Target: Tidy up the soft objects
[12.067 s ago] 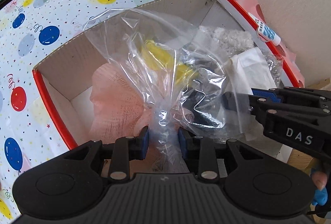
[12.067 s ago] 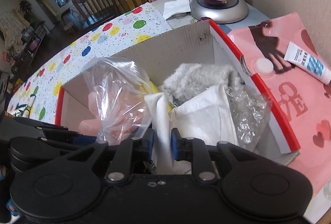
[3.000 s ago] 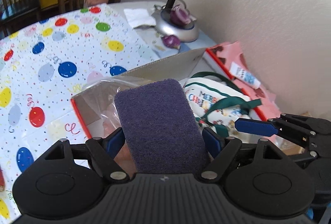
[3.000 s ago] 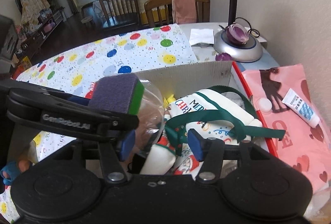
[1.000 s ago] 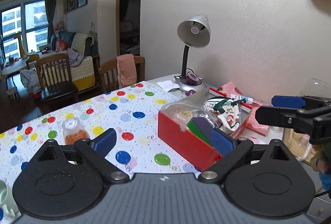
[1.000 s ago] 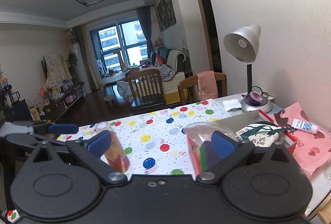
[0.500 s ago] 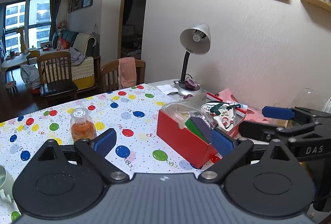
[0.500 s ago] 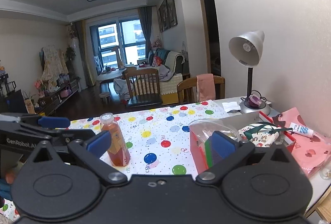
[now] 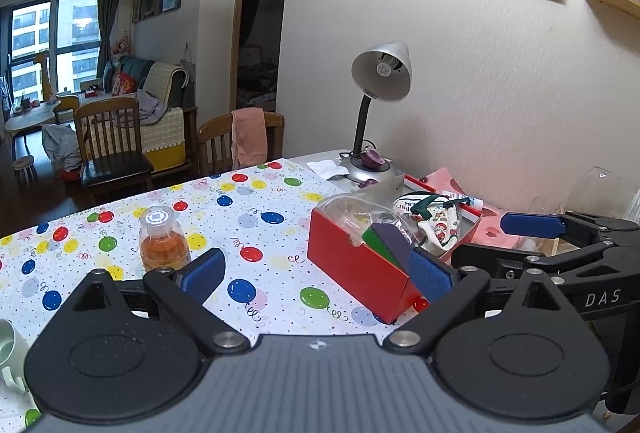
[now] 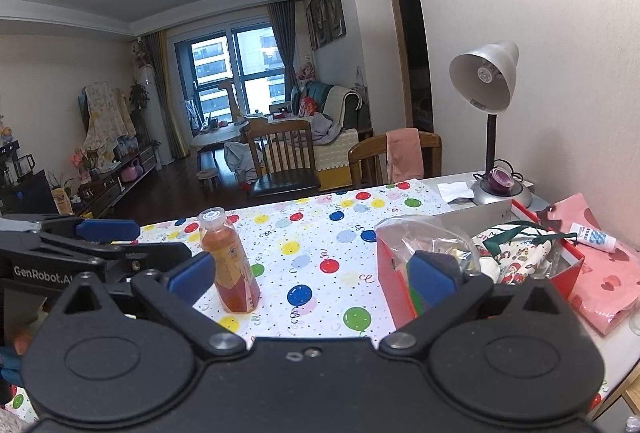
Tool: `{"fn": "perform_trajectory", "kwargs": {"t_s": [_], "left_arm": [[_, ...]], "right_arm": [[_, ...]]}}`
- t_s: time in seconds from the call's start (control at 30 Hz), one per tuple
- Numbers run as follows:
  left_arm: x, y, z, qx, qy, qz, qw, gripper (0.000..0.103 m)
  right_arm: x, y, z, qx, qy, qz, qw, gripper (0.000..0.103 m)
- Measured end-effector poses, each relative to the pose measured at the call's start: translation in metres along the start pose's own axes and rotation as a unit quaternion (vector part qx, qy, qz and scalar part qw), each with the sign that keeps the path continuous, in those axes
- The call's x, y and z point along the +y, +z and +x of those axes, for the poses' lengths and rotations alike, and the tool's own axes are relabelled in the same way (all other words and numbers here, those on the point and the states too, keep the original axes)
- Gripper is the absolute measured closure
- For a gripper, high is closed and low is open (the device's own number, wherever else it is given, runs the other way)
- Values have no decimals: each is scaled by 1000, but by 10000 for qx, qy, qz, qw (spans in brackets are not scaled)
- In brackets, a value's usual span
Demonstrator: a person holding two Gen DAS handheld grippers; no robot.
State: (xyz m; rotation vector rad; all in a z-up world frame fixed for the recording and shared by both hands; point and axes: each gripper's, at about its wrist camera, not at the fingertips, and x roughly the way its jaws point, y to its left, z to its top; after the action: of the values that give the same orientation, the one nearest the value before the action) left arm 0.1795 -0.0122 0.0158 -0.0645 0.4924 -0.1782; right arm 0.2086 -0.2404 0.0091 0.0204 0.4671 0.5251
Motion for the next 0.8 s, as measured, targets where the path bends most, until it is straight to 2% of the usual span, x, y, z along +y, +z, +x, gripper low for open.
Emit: {"fn": "perform_trajectory", "kwargs": {"t_s": [0.8], "left_arm": [[13,2,5,6,2,-34,10000,5]], "right_arm": [[1,5,16,50,-88,102,9999,0]]}}
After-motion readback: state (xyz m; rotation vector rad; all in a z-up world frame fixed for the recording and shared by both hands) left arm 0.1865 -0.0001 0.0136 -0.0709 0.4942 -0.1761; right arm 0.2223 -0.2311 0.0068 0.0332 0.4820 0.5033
